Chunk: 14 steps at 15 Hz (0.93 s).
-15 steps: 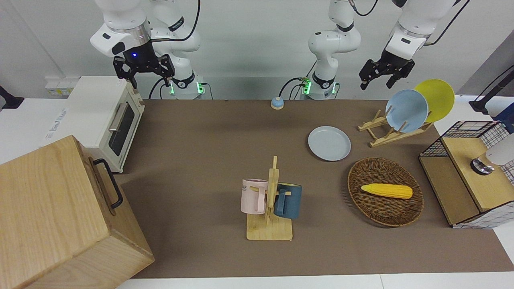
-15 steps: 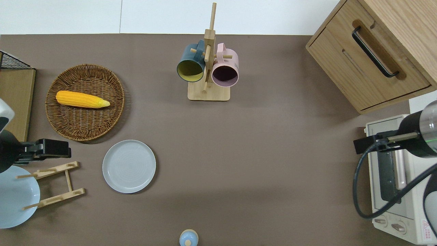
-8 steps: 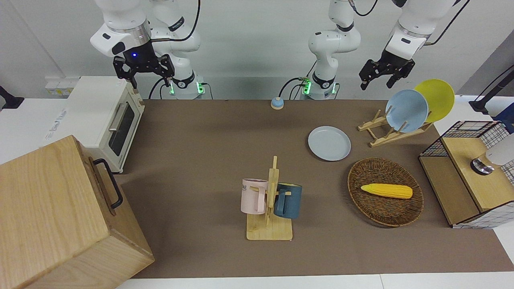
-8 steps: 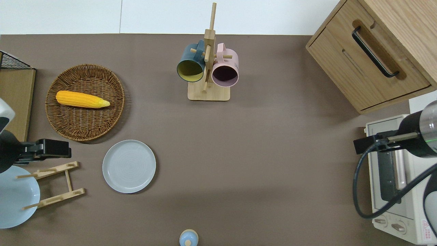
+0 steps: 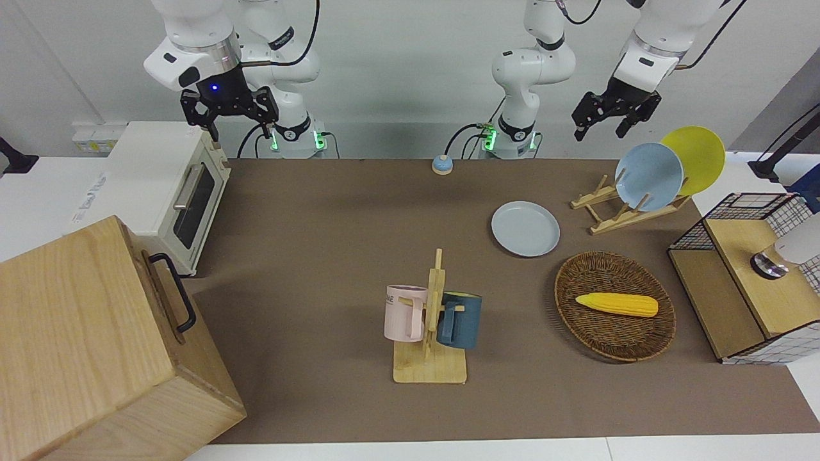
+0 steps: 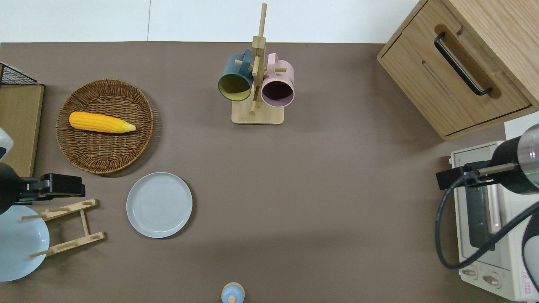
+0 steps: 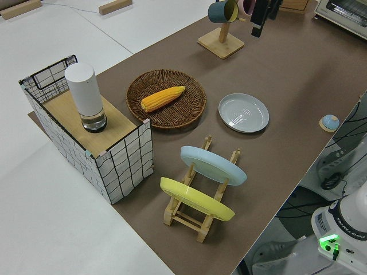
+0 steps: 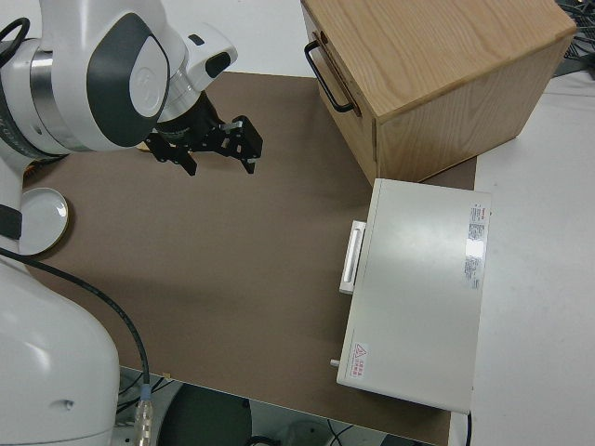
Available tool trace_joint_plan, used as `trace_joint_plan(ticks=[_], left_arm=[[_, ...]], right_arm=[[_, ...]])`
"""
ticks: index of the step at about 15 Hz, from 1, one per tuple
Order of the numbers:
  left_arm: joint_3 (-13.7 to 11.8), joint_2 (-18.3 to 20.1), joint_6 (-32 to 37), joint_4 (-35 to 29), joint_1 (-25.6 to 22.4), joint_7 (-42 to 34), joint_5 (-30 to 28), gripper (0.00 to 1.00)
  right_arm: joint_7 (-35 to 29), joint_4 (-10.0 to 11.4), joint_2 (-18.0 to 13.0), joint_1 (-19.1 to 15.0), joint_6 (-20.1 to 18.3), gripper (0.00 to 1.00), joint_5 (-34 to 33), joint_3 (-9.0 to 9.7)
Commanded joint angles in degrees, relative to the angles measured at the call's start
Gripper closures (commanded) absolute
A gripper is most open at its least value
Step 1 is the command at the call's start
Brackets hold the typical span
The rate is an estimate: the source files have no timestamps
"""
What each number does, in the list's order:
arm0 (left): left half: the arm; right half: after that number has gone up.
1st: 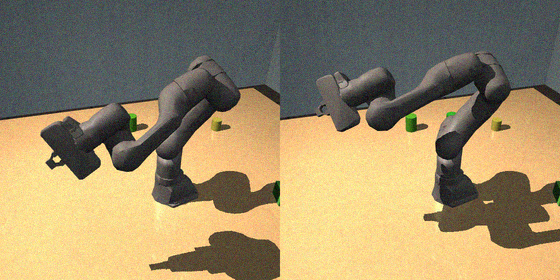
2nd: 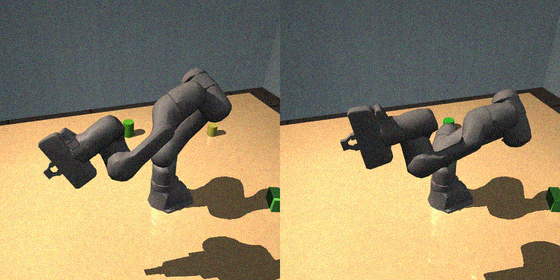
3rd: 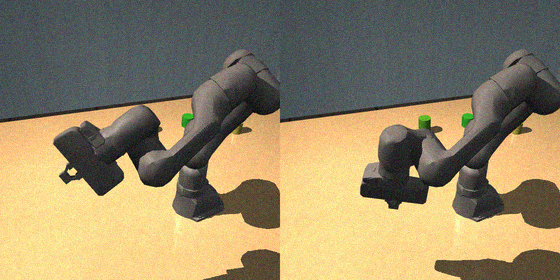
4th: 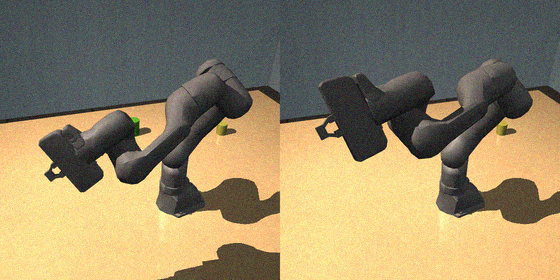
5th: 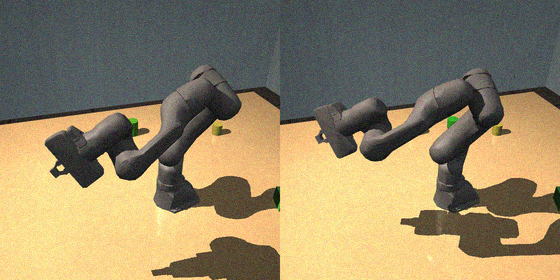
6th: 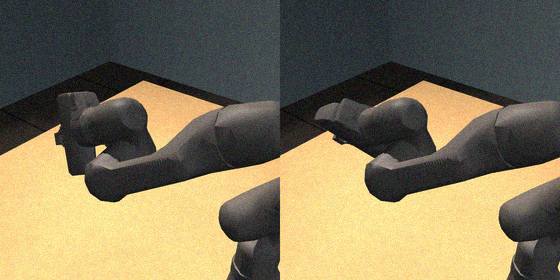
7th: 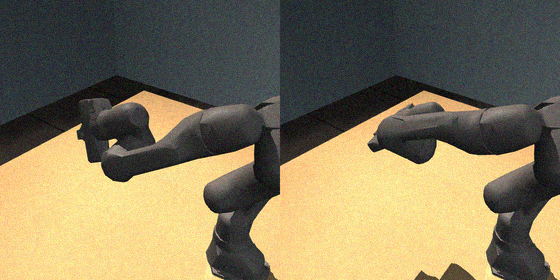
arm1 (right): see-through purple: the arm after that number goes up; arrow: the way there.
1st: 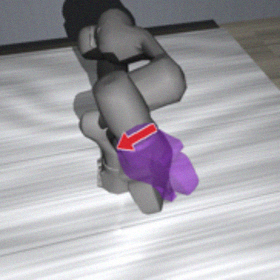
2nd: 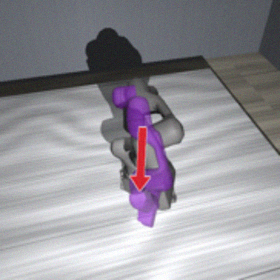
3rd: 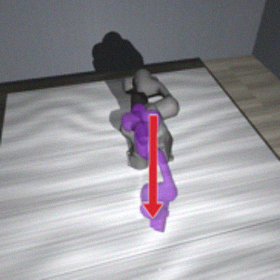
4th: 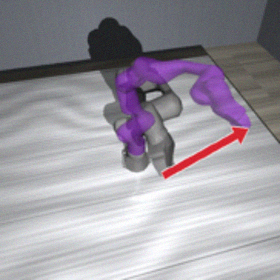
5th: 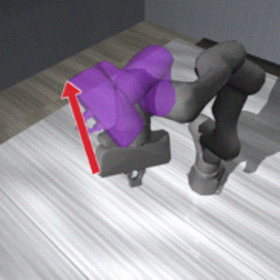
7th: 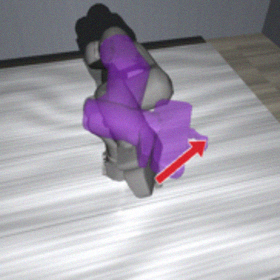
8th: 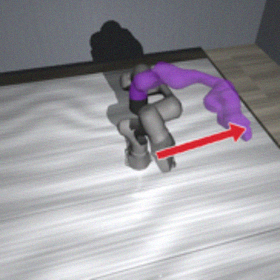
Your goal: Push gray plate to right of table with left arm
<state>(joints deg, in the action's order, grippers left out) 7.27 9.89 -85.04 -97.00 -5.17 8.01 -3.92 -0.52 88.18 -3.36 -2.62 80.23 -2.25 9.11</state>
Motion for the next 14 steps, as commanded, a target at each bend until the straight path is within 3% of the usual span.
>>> trace_joint_plan(ticks=[1, 10, 14], left_arm=[[0.02, 1.36, 0.93, -0.99, -0.28, 0.60, 1.10, 0.00], [-0.41, 3.20, -0.21, -5.12, -0.54, 0.08, 1.10, 0.00], [-2.43, 3.91, -2.32, -7.66, -0.63, -0.80, 1.10, 0.00]], right_arm=[[0.43, 0.23, -0.60, -0.46, -0.68, 0.005, 0.05, 0.30], [0.43, 0.23, -0.60, -0.46, -0.68, 0.005, -0.03, 0.30], [0.43, 0.23, -0.60, -0.46, -0.68, 0.005, 0.05, 0.30]])
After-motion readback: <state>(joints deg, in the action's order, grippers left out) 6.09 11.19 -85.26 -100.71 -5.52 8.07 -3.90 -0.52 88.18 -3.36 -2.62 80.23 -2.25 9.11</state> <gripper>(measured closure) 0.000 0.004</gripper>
